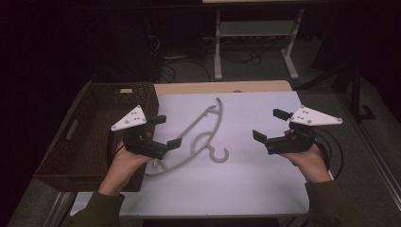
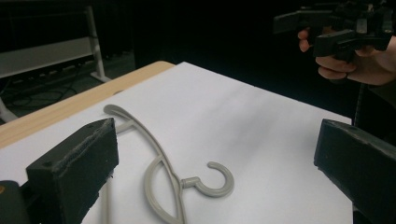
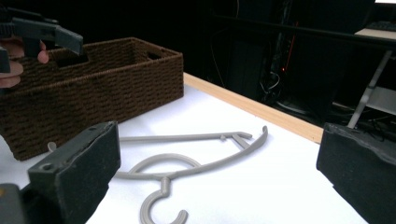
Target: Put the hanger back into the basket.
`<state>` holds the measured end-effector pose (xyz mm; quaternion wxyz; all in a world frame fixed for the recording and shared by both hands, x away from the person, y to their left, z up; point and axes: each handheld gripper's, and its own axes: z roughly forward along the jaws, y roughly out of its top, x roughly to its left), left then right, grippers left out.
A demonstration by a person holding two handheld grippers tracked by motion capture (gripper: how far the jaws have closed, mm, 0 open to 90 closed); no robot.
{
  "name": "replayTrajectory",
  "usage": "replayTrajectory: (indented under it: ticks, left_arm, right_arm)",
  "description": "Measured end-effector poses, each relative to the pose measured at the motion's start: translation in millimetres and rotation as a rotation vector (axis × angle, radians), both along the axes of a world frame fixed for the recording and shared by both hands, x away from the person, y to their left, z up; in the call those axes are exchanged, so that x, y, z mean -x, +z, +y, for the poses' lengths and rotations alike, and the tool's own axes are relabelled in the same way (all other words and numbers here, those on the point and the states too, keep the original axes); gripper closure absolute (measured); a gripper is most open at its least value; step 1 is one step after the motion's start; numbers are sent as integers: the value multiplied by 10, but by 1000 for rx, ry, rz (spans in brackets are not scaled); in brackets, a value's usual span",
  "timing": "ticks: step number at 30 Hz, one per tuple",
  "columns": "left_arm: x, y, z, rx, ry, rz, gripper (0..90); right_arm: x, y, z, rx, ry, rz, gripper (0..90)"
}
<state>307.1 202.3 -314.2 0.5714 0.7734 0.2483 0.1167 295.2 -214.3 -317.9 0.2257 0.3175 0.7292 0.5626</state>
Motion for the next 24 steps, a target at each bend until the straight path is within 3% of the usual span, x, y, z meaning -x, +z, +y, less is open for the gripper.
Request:
replayTrajectory:
  ticks: [24]
  left_arm:
    - [-234, -324, -485, -126, -9, 65, 3]
  right_arm:
    - [-30, -163, 29, 48, 2, 57, 0]
